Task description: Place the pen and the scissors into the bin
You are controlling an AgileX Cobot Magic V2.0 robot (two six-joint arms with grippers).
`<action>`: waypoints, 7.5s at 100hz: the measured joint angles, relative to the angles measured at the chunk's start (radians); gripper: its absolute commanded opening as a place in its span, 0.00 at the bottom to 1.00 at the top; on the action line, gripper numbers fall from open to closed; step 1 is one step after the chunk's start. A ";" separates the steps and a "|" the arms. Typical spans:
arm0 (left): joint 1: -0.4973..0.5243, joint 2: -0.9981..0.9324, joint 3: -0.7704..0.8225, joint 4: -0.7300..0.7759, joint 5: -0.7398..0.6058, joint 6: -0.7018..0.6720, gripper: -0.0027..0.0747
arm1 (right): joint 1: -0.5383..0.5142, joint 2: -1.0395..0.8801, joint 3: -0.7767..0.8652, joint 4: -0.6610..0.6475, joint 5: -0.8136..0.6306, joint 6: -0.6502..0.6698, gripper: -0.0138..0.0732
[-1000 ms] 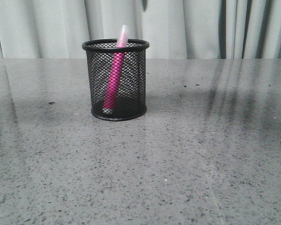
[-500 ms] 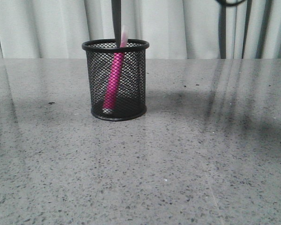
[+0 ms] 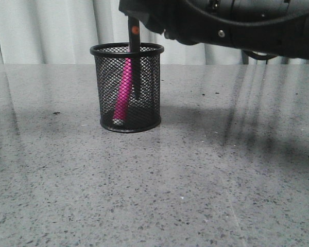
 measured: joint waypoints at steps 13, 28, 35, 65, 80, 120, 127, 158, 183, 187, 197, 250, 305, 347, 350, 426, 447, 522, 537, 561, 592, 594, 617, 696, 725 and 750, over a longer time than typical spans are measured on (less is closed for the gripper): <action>0.000 0.000 0.000 0.000 0.000 0.000 0.41 | 0.000 0.000 0.012 0.000 -0.005 0.000 0.08; 0.000 0.000 0.000 0.000 0.000 0.000 0.41 | 0.000 0.000 0.013 0.000 -0.006 0.002 0.17; 0.000 0.000 0.000 0.000 0.000 0.000 0.41 | 0.000 0.000 0.013 0.000 -0.006 0.002 0.21; 0.000 0.000 0.000 0.000 0.000 0.000 0.41 | 0.000 0.000 0.014 -0.006 0.009 0.002 0.24; 0.000 0.000 0.000 0.000 0.000 0.000 0.41 | 0.000 0.000 0.016 -0.019 0.031 0.003 0.24; 0.000 0.000 0.000 0.000 0.000 0.000 0.41 | 0.000 0.000 0.016 -0.024 0.047 0.003 0.24; 0.000 0.000 0.000 0.000 0.000 0.000 0.41 | 0.000 0.000 0.016 -0.026 0.048 0.003 0.27; 0.000 0.000 0.000 0.000 0.000 0.000 0.41 | 0.000 0.000 0.016 -0.033 0.057 0.003 0.39; 0.000 0.000 0.000 0.000 0.000 0.000 0.41 | 0.000 0.000 0.016 -0.033 0.059 0.004 0.39; 0.000 0.000 0.000 0.000 0.000 0.000 0.41 | 0.000 0.000 0.016 -0.033 0.059 0.004 0.39; 0.000 0.000 0.000 0.000 0.000 0.000 0.41 | 0.000 0.000 0.016 -0.034 0.062 0.004 0.40; 0.000 0.000 0.000 0.000 0.000 0.000 0.41 | 0.000 0.000 0.016 -0.042 0.044 0.004 0.34; 0.000 -0.039 0.000 0.047 0.000 0.000 0.01 | -0.109 -0.341 0.016 0.145 0.397 -0.147 0.10; 0.000 -0.320 0.339 0.056 -0.273 0.000 0.01 | -0.213 -0.808 0.117 0.184 0.795 -0.315 0.10; 0.000 -0.350 0.367 0.051 -0.285 0.000 0.01 | -0.217 -0.850 0.141 0.184 0.796 -0.317 0.10; 0.000 -0.906 0.801 -0.145 -0.366 0.000 0.01 | -0.222 -1.482 0.524 0.185 0.977 -0.321 0.10; 0.000 -0.906 0.801 -0.149 -0.366 0.000 0.01 | -0.222 -1.482 0.524 0.185 0.982 -0.321 0.10; 0.007 -0.906 0.821 -0.101 -0.371 0.000 0.01 | -0.222 -1.484 0.524 0.187 0.982 -0.323 0.10; 0.085 -0.908 0.826 0.040 -0.279 -0.058 0.01 | -0.222 -1.484 0.524 0.187 0.982 -0.323 0.10; 0.285 -0.957 0.830 0.150 -0.183 -0.120 0.01 | -0.222 -1.484 0.524 0.187 0.982 -0.323 0.10; 0.368 -1.032 0.907 0.158 -0.172 -0.121 0.01 | -0.222 -1.484 0.524 0.187 0.983 -0.323 0.10; 0.368 -1.032 0.907 0.158 -0.172 -0.121 0.01 | -0.222 -1.484 0.524 0.187 0.983 -0.323 0.10; 0.372 -1.032 0.907 0.158 -0.156 -0.121 0.01 | -0.222 -1.484 0.524 0.187 0.983 -0.323 0.10; 0.372 -1.032 0.907 0.158 -0.133 -0.122 0.01 | -0.222 -1.484 0.524 0.187 0.983 -0.323 0.10; 0.372 -1.032 0.907 0.158 -0.133 -0.122 0.01 | -0.277 -1.484 0.539 0.138 0.985 -0.323 0.10; 0.372 -1.032 0.907 0.158 -0.133 -0.122 0.01 | -0.502 -1.490 0.585 0.131 1.059 -0.323 0.10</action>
